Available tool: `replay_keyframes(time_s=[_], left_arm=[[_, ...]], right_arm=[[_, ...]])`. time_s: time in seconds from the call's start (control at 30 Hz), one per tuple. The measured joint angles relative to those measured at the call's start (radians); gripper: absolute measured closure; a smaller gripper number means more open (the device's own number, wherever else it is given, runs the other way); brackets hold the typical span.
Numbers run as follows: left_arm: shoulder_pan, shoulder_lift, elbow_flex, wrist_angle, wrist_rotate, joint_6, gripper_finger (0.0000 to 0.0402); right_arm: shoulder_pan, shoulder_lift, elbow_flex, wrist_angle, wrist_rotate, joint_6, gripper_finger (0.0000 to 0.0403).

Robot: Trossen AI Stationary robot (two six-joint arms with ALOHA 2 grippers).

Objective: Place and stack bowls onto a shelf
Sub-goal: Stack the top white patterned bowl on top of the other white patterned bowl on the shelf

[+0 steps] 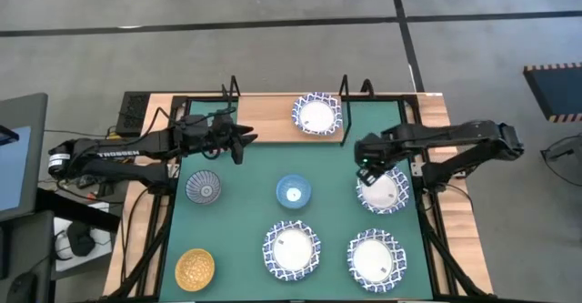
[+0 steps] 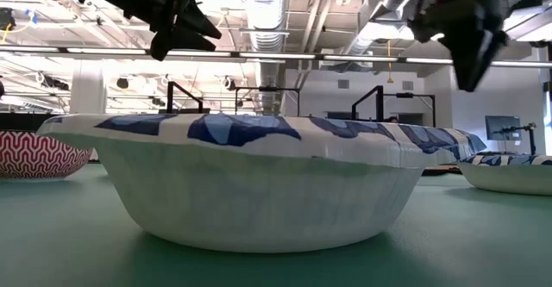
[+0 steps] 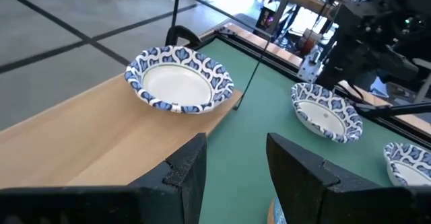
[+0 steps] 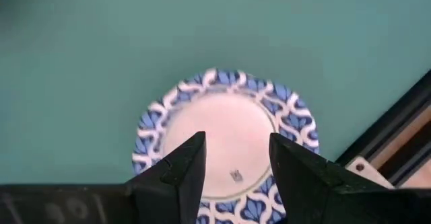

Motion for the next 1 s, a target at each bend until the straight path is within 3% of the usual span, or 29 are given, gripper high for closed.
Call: replay_keyframes(time_s=[0.27,0.43,0.67,1.0], left_arm=[[-0.001,0.000,0.000,0.000,0.000,-0.019,0.0262],[-0.022,0.000,0.000,-0.001,-0.007,-0.035,0.0262],[-0.040,0.000,0.000,-0.005,-0.028,-0.037,0.0262],[-0.040,0.000,0.000,-0.005,-0.029,-0.038,0.0262]], right_arm=[[-0.002,-0.077,-0.209,-0.019,-0.083,-0.030,0.0214],[-0.007,-0.072,-0.321,0.002,-0.105,0.045,0.0214],[-0.073,-0.054,-0.307,0.020,0.032,0.137,0.0214],[-0.274,-0.054,-0.304,0.072,0.031,-0.277,0.0214]])
